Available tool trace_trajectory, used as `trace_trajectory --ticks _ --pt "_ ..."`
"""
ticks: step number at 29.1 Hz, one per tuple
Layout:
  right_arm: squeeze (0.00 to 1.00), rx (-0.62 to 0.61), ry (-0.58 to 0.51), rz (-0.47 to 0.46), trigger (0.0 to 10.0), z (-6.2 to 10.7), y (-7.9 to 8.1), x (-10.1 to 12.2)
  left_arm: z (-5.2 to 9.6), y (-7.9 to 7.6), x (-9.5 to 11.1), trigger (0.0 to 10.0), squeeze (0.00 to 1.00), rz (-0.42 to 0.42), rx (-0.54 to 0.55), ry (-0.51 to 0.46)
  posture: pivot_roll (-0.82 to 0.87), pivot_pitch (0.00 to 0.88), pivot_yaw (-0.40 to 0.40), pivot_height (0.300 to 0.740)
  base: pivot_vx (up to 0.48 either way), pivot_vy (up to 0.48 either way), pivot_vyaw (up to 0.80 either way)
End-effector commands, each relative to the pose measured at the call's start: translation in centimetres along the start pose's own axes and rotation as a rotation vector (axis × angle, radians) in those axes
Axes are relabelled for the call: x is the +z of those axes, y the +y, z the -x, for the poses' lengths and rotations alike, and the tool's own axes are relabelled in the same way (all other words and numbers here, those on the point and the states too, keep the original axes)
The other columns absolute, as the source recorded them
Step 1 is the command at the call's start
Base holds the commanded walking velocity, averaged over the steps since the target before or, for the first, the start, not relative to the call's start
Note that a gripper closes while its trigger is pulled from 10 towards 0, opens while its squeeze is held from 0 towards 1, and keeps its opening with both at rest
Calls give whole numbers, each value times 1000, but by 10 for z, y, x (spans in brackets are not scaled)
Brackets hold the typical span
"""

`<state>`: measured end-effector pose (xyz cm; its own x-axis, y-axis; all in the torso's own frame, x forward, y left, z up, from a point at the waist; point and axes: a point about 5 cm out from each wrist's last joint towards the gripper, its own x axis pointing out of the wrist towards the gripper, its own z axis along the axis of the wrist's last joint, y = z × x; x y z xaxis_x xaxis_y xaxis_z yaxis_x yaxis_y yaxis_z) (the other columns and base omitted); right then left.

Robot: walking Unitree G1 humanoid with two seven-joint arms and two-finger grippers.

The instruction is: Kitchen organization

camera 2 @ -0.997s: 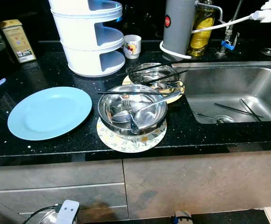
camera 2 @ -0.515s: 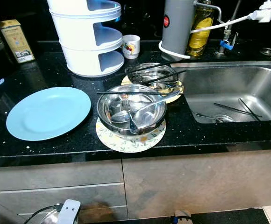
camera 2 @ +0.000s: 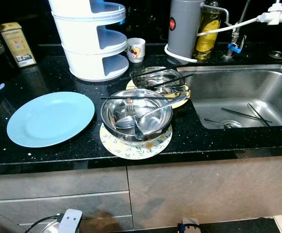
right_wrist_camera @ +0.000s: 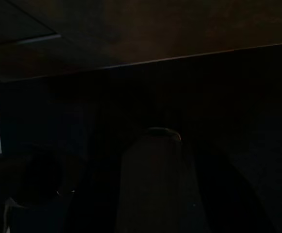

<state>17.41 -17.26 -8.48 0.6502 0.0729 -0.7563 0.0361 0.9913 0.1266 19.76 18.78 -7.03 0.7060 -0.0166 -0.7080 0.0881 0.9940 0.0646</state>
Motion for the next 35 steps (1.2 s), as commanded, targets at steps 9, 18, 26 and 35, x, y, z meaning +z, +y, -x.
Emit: trace_trajectory --ticks 9,18,26,35 --pt "0 -15 18 1 10000 2 0 -7 1 -4 1 10000 0 -11 -1 -30 -57 56 -15 740 0 0 0" --pt "0 3 1 19 10000 -1 1 2 -2 -5 7 10000 0 -31 -4 -28 -75 95 -27 740 0 0 0" --pt "0 -4 29 16 10000 1 0 -5 -2 -8 4 10000 0 -39 -9 -16 -73 156 -15 740 0 0 0" --pt "0 3 31 25 10000 1 1 -7 0 -7 2 10000 0 -31 -3 -41 -74 182 -17 740 0 0 0"
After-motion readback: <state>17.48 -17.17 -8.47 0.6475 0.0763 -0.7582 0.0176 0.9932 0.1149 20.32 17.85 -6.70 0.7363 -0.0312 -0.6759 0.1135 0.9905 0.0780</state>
